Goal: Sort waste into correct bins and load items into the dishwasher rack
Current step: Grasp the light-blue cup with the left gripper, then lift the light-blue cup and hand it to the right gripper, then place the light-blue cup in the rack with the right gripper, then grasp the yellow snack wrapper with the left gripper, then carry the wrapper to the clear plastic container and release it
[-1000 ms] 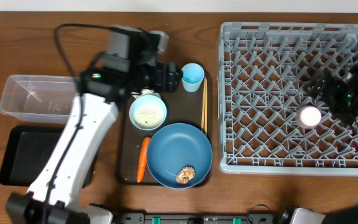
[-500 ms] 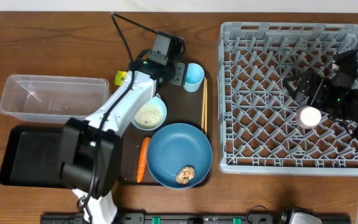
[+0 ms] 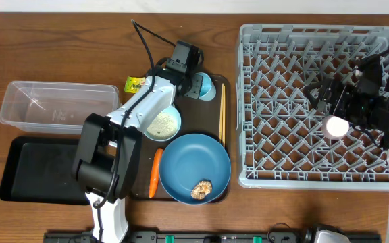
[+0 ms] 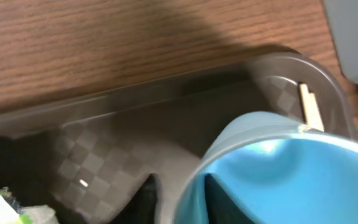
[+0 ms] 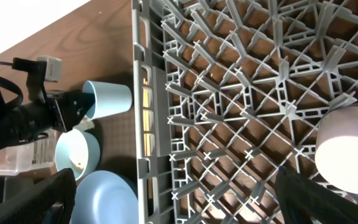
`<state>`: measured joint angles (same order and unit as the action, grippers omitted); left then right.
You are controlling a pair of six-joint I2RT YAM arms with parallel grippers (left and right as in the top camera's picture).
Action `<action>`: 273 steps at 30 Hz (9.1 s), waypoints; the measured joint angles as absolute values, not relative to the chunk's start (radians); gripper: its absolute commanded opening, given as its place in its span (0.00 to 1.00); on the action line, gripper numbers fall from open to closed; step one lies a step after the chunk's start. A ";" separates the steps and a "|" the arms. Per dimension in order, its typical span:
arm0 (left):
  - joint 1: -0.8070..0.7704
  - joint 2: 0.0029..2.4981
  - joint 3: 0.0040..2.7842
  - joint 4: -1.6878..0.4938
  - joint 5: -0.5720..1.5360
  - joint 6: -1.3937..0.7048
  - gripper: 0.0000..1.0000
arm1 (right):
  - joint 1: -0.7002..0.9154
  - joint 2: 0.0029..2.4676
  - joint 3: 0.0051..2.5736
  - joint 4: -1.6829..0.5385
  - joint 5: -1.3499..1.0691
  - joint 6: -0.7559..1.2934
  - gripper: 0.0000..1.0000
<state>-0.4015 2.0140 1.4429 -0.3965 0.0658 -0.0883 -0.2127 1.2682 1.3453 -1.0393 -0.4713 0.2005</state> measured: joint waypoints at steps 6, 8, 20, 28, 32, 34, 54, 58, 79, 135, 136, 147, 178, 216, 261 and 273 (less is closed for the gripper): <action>-0.402 2.001 1.449 -0.403 0.150 -0.089 0.06 | -0.213 1.269 1.345 -1.039 -0.448 0.200 0.96; -0.397 1.985 1.448 -0.430 0.182 -0.089 0.06 | -0.213 1.270 1.344 -1.041 -0.438 0.200 0.96; -0.220 1.589 1.448 -0.484 0.663 -0.109 0.06 | -0.180 1.303 1.333 -1.043 -0.567 0.028 0.97; -0.182 1.546 1.448 -0.472 1.098 -0.145 0.06 | 0.002 1.303 1.332 -0.920 -0.925 -0.239 0.91; -0.185 1.546 1.448 -0.472 1.253 -0.169 0.06 | 0.086 1.303 1.332 -0.804 -0.990 -0.280 0.94; -0.185 1.546 1.448 -0.472 1.311 -0.181 0.06 | 0.113 1.303 1.332 -0.750 -1.007 -0.289 0.96; -0.183 1.542 1.448 -0.463 1.487 -0.198 0.32 | 0.265 1.303 1.332 -0.552 -1.056 -0.296 0.58; -0.185 1.542 1.448 -0.445 1.490 -0.210 0.53 | 0.264 1.299 1.331 -0.556 -1.016 -0.255 0.55; -0.185 1.539 1.448 -0.442 1.303 -0.214 0.68 | -0.377 1.137 1.328 -1.092 -0.170 0.174 0.53; -0.187 1.537 1.448 -1.125 0.307 -0.205 0.66 | -0.147 1.280 1.472 -1.040 -0.536 0.151 0.99; -0.192 1.537 1.448 -1.134 0.276 -0.205 0.66 | -0.128 1.288 1.472 -1.040 -0.530 0.147 0.99; -0.320 1.537 1.448 -1.163 0.093 -0.238 0.64 | -0.030 1.344 1.472 -1.056 -0.509 0.134 0.99; -0.355 1.570 1.364 -0.966 -0.112 -0.318 0.62 | 0.025 1.344 1.472 -1.097 -0.469 0.101 0.96; -0.236 1.918 1.349 -0.582 -0.055 -0.263 0.06 | 0.025 1.344 1.472 -1.133 -0.445 0.101 0.95; -0.230 1.845 1.345 -0.706 -0.085 -0.291 0.06 | 0.025 1.344 1.472 -1.141 -0.416 0.101 0.95; -0.164 1.438 1.361 -0.875 -0.250 -0.302 0.06 | 0.025 1.344 1.472 -1.126 -0.414 0.101 0.95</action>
